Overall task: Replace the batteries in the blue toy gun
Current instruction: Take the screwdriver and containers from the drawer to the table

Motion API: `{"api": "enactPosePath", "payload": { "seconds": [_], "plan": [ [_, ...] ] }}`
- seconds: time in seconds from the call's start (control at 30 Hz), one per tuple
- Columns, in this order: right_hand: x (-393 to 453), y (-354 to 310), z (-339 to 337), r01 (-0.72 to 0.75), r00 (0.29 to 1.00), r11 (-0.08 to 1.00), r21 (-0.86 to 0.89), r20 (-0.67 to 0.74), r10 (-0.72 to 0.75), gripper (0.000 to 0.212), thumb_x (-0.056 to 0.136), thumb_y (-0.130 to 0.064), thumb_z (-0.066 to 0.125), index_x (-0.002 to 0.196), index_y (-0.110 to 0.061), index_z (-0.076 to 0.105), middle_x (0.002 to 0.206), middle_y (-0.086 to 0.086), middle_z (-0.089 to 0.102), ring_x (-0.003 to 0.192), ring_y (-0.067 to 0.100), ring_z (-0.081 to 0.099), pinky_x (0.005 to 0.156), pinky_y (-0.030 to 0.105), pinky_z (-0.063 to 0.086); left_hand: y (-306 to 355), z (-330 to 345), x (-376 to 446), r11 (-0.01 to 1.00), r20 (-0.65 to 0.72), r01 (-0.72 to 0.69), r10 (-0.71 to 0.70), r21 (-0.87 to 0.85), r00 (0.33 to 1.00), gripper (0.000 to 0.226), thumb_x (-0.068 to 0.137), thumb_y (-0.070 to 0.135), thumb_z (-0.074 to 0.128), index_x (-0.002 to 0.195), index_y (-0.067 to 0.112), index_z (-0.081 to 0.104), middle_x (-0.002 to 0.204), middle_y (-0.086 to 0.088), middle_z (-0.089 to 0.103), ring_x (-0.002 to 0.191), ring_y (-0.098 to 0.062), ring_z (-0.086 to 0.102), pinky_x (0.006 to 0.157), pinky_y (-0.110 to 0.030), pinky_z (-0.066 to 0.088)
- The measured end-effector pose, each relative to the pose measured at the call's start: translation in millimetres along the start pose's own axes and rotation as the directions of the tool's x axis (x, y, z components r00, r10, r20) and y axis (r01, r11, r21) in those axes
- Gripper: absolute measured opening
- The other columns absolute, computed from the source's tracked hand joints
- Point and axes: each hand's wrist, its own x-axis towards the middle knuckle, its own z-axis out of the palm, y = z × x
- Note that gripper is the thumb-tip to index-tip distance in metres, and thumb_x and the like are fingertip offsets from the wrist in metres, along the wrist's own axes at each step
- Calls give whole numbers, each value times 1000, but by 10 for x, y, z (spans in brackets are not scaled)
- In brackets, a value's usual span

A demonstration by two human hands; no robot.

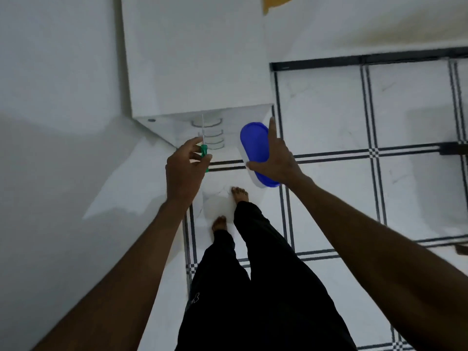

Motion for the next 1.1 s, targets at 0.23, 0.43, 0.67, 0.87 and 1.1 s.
{"api": "enactPosePath", "payload": {
  "seconds": [0.23, 0.43, 0.67, 0.87, 1.1],
  "plan": [
    [-1326, 387, -1282, -192, 870, 977, 90, -446, 212, 112, 75, -56, 72, 154, -29, -3, 137, 13, 44, 114, 31, 53, 80, 39, 49, 1391, 508, -187, 956, 313, -283, 291, -70, 904, 40, 81, 16, 74, 120, 21, 63, 88, 7, 67, 70, 3, 63, 74, -27, 57],
    [-2412, 1320, -2554, -359, 547, 890, 279, -710, 443, 100, 76, -61, 67, 153, -33, 10, 140, 8, 41, 116, 30, 53, 87, 43, 48, 2973, 1694, -636, 852, 492, -479, 517, -212, 701, 40, 79, 17, 76, 118, 21, 64, 87, 8, 67, 72, 0, 64, 73, -29, 58],
    [-3653, 2919, -3727, -463, 254, 801, 380, -809, 530, 99, 75, -63, 66, 152, -28, 15, 141, 11, 42, 117, 30, 52, 85, 42, 49, 4410, 3434, -1687, 740, 603, -564, 650, -366, 462, 41, 80, 17, 76, 118, 23, 63, 89, 7, 68, 76, -1, 66, 71, -24, 57],
    [-4473, 4179, -4497, -504, 141, 721, 475, -779, 611, 101, 74, -65, 67, 151, -32, 12, 145, 10, 38, 119, 31, 52, 83, 44, 52, 5393, 4758, -2534, 699, 642, -601, 673, -388, 368, 39, 81, 21, 75, 118, 24, 63, 89, 9, 68, 78, 5, 65, 69, -14, 53],
    [-4771, 5467, -5210, -517, 44, 651, 556, -742, 669, 100, 74, -65, 67, 150, -33, 11, 145, 9, 37, 119, 31, 53, 86, 45, 52, 6239, 6243, -2928, 656, 685, -637, 679, -406, 263, 41, 77, 18, 78, 116, 21, 64, 87, 10, 69, 77, -2, 67, 73, -23, 57]
  ]
}}
